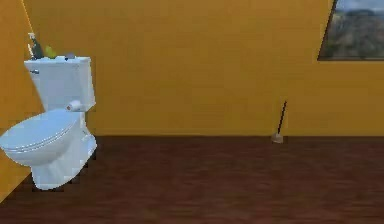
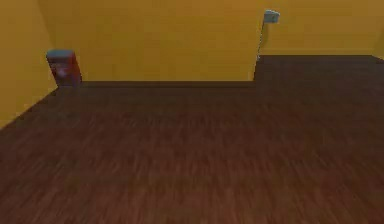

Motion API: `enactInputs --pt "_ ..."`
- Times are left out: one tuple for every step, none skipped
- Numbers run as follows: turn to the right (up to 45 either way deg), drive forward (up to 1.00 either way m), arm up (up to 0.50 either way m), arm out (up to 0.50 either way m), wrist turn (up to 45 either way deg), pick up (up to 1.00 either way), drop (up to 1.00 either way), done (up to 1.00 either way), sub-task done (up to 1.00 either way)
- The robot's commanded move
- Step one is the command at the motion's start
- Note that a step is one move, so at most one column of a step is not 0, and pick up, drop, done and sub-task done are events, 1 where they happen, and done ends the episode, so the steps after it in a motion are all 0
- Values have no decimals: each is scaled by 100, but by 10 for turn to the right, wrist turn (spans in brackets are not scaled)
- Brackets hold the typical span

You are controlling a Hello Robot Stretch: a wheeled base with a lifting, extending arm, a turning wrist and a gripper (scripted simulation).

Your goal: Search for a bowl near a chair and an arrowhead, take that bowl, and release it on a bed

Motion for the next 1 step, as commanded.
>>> enactInputs --pt "450 0 0 0 0 0 0 0 0"
